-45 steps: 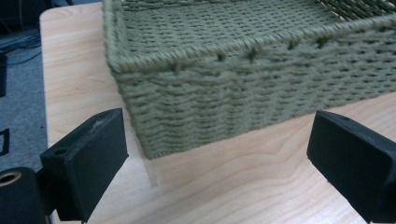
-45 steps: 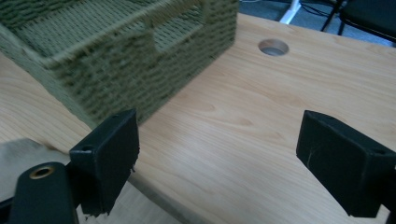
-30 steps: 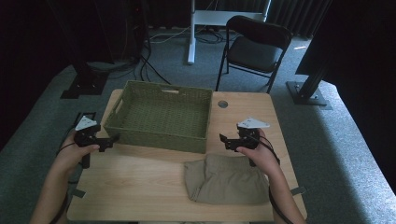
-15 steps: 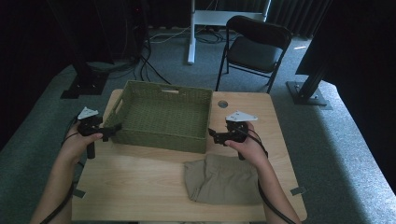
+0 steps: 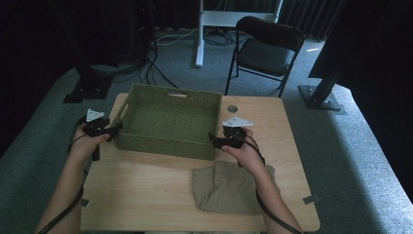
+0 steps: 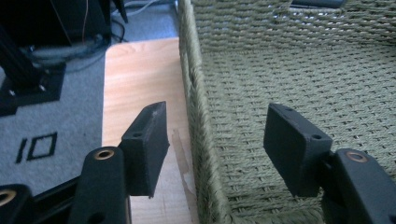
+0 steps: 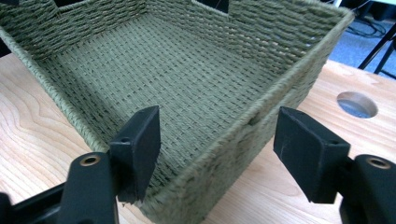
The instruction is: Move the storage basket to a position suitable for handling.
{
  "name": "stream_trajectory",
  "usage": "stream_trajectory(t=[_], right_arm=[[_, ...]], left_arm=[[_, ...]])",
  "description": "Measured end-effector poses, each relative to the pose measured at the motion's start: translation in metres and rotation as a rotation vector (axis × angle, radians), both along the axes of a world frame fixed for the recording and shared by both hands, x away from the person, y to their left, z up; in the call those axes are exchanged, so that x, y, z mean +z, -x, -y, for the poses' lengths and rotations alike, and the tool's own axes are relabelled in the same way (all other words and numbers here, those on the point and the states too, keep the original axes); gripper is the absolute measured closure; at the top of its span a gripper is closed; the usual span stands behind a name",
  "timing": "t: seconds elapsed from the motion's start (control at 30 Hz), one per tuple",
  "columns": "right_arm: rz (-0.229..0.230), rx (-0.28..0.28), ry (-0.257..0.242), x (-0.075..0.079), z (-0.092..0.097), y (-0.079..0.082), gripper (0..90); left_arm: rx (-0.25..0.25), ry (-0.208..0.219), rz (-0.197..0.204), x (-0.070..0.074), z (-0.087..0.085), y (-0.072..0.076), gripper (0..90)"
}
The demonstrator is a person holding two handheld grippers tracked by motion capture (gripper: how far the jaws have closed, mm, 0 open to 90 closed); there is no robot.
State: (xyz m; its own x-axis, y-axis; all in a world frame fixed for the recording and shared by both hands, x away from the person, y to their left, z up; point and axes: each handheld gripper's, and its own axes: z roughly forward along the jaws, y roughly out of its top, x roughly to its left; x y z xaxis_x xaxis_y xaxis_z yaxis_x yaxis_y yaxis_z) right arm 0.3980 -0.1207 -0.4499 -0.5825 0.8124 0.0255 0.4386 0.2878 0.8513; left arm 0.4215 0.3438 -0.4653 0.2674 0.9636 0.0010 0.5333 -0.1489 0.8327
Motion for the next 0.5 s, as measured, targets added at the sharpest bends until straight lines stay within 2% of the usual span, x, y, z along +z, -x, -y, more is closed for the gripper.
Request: stream_trajectory(t=[0.03, 0.07, 0.1, 0.2, 0.27, 0.3, 0.43, 0.5], right_arm=[[-0.005, 0.0, 0.019, -0.003, -0.004, -0.001, 36.1], [-0.005, 0.0, 0.019, -0.003, -0.004, -0.001, 36.1], [-0.005, -0.004, 0.04, -0.006, -0.007, -0.002, 39.5], [-0.007, -0.005, 0.047, -0.008, -0.009, -0.002, 41.1], [-0.006, -0.011, 0.079, -0.012, -0.013, -0.001, 47.7], [-0.017, -0.025, 0.076, -0.012, -0.013, -0.001, 48.7], [-0.036, -0.048, 0.052, -0.014, -0.013, -0.002, 48.9], [-0.029, -0.055, 0.054, -0.015, -0.014, -0.001, 49.6]], left_arm=[[0.016, -0.009, -0.015, -0.002, 0.001, -0.001, 48.1], [0.016, -0.009, -0.015, -0.002, 0.001, -0.001, 51.8], [0.015, -0.007, -0.027, -0.004, 0.002, -0.002, 55.4], [0.024, 0.002, -0.032, -0.005, 0.003, -0.003, 61.2], [0.043, 0.014, -0.042, -0.006, 0.006, -0.004, 64.5], [0.049, 0.005, -0.042, -0.007, 0.008, -0.006, 69.6], [0.079, -0.007, -0.053, -0.008, 0.01, -0.008, 75.3], [0.085, 0.0, -0.051, -0.008, 0.01, -0.007, 76.3]])
